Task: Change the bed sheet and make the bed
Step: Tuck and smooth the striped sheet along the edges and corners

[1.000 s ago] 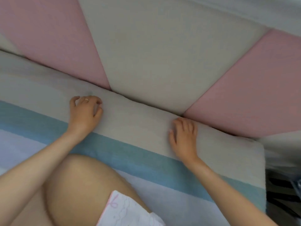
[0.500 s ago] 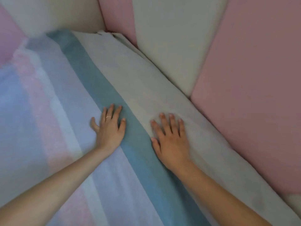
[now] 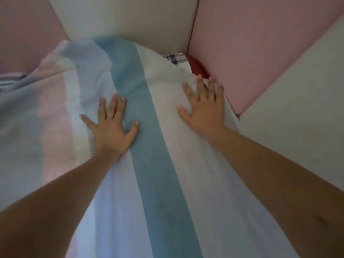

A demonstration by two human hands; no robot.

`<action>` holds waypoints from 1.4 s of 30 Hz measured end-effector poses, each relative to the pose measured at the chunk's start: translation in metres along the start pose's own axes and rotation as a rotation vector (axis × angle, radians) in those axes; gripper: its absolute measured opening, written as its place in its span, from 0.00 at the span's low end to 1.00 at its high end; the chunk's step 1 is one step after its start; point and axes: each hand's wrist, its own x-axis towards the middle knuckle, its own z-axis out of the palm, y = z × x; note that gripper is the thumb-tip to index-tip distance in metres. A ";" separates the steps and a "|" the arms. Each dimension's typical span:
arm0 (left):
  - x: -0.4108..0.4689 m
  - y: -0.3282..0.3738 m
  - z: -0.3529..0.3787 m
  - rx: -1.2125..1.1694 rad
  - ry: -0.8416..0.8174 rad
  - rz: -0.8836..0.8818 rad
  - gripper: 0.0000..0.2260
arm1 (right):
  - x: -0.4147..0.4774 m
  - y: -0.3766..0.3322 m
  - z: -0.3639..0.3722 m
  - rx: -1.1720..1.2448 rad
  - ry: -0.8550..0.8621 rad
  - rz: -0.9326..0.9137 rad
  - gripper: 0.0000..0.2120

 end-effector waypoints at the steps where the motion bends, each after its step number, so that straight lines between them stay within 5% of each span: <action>1: -0.002 0.002 0.001 0.006 0.017 0.009 0.37 | 0.021 0.003 -0.002 0.017 0.001 0.005 0.34; 6: 0.003 0.003 -0.005 -0.001 -0.059 0.006 0.38 | 0.080 -0.032 -0.008 0.159 0.040 0.102 0.30; 12: 0.007 0.001 -0.009 -0.001 -0.084 0.014 0.39 | 0.047 -0.051 -0.041 0.321 0.398 -0.160 0.06; 17: 0.009 0.003 -0.013 0.011 -0.153 0.006 0.38 | 0.001 -0.058 -0.046 0.411 -0.071 -0.336 0.12; 21: 0.014 0.002 -0.017 0.011 -0.219 -0.006 0.37 | 0.029 -0.050 -0.060 0.620 -0.190 -0.124 0.11; 24: 0.012 0.001 -0.019 -0.003 -0.239 0.004 0.37 | 0.059 -0.061 -0.061 0.795 -0.462 0.073 0.27; 26: 0.014 0.002 -0.020 0.010 -0.242 0.008 0.35 | 0.075 -0.074 -0.060 0.715 -0.550 0.029 0.31; 31: 0.013 0.002 -0.020 0.032 -0.267 -0.001 0.35 | 0.087 -0.070 -0.069 0.484 -0.457 -0.087 0.08; 38: 0.010 0.002 -0.019 -0.016 -0.194 0.013 0.34 | 0.118 -0.053 -0.087 0.531 -0.765 -0.177 0.17; 42: 0.008 0.000 -0.021 -0.020 -0.232 0.011 0.33 | 0.084 -0.067 -0.086 0.445 -0.426 -0.153 0.16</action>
